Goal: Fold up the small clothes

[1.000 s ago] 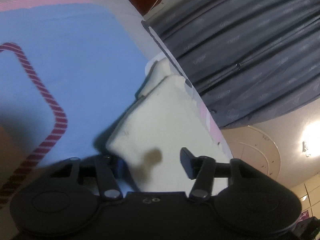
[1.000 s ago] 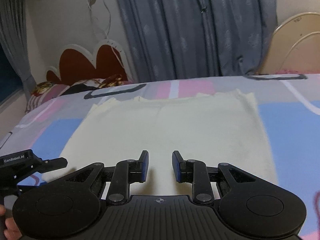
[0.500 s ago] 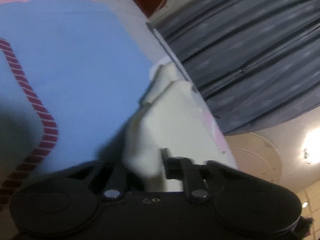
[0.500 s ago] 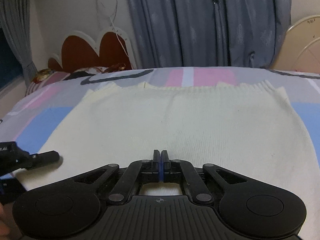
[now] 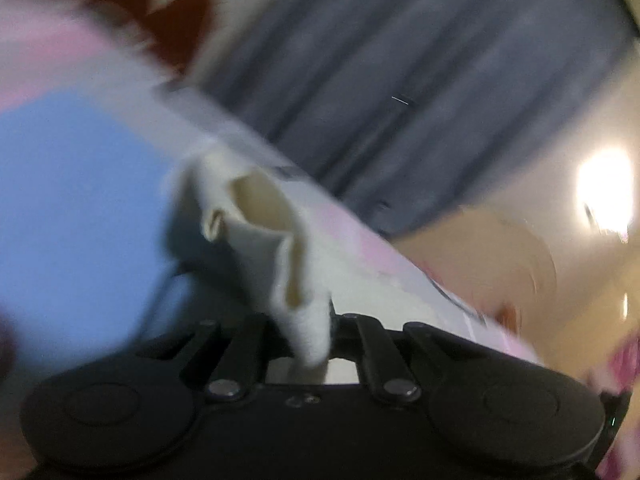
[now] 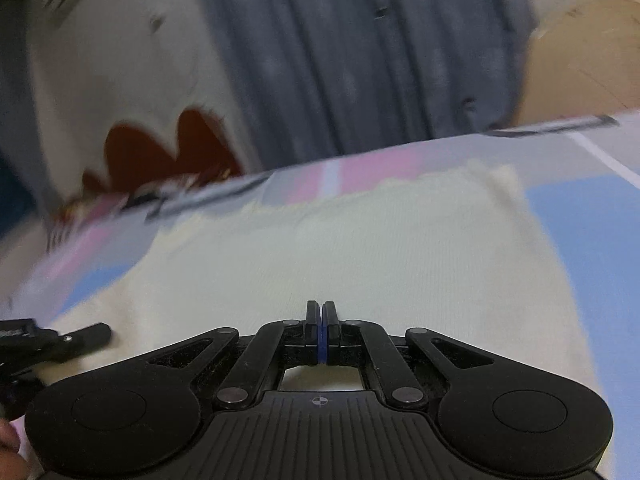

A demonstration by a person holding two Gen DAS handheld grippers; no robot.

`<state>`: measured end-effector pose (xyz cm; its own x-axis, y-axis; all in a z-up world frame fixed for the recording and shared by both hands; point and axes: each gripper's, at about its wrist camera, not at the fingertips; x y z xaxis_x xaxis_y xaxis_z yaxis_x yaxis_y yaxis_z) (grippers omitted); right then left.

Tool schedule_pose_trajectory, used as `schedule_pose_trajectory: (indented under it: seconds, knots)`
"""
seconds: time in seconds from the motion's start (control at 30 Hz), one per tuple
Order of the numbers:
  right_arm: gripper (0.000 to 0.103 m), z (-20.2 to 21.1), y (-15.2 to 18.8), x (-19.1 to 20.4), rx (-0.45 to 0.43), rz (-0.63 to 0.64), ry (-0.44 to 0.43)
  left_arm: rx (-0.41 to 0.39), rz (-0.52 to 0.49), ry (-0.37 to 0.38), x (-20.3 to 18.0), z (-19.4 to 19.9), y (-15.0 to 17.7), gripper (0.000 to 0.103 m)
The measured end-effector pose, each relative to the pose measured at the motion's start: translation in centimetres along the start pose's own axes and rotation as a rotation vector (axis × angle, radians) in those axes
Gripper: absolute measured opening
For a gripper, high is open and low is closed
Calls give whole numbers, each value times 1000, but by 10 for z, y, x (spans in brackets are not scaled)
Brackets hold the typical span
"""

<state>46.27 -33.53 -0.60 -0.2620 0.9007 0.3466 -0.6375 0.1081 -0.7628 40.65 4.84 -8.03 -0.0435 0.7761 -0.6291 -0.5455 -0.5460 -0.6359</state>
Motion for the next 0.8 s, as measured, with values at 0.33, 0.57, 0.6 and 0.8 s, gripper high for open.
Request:
schedule_pose_trajectory:
  seconds: [0.33, 0.57, 0.6, 0.8]
  knots:
    - [0, 91, -17, -100, -111, -191, 115, 251, -404, 95, -153, -75, 70, 12]
    - [71, 105, -23, -115, -94, -174, 98, 222, -387, 145, -149, -59, 69, 69]
    - [71, 107, -23, -113, -113, -165, 70, 194, -364, 128, -140, -58, 59, 69]
    - [50, 72, -30, -84, -42, -73, -32, 140, -245, -61, -73, -72, 10, 64]
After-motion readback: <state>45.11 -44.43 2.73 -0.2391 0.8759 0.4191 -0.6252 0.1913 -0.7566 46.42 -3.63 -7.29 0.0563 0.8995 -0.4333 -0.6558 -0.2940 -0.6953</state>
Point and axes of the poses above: each gripper's, at about its wrist camera, not at the fingertips, and z roughly against the way its jaws point, x to its left, y to its underside, and after that the axes turned 6 degrees about z, right-handed
